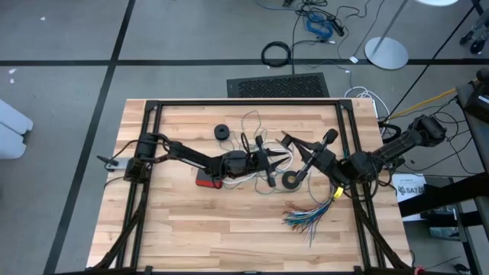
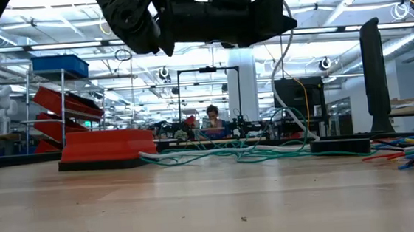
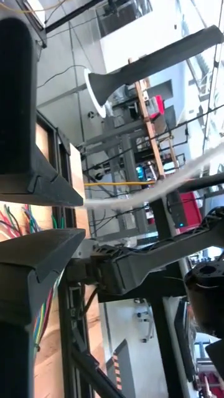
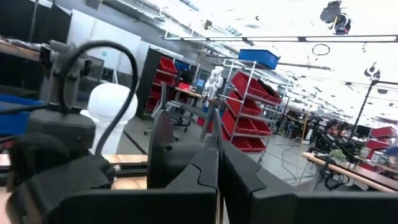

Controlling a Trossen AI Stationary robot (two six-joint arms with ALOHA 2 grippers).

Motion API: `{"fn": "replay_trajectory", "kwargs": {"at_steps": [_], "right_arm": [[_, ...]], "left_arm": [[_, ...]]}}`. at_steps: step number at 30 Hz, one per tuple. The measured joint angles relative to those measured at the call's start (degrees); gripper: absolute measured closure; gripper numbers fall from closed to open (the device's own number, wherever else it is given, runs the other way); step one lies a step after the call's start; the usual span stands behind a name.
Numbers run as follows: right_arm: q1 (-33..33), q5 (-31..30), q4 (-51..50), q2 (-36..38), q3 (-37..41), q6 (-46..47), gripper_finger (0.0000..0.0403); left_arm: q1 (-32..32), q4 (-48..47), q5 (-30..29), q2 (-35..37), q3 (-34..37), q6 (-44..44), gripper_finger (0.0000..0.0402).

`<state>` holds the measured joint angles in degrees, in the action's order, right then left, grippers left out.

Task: Coiling cords
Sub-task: Coil the white wire cable on the spool

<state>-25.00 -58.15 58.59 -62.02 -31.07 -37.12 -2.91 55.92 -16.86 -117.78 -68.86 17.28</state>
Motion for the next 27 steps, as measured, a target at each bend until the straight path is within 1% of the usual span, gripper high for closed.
{"fn": "replay_trajectory", "kwargs": {"at_steps": [4,9,13,20,27], "right_arm": [[0.4,0.0,0.0,0.0,0.0,0.2,0.0403],[0.6,0.0,0.5,0.0,0.0,0.2,0.0403],[0.6,0.0,1.6,0.0,0.0,-0.6,0.0403],[0.6,0.0,2.3,0.0,0.0,-1.3,0.0403],[0.6,-0.7,1.5,0.0,0.0,-1.3,0.0403]], "left_arm": [[0.6,-0.2,-1.0,0.0,-0.6,-0.4,0.0327],[1.2,-3.2,-3.2,0.0,-1.3,-0.4,0.0327],[1.4,-3.3,-3.3,-1.1,-1.4,-0.4,0.0327],[1.0,-2.8,-3.4,-5.1,-2.3,-0.4,0.0327],[0.9,-2.8,-5.8,-4.7,-2.7,0.8,0.0327]]}}
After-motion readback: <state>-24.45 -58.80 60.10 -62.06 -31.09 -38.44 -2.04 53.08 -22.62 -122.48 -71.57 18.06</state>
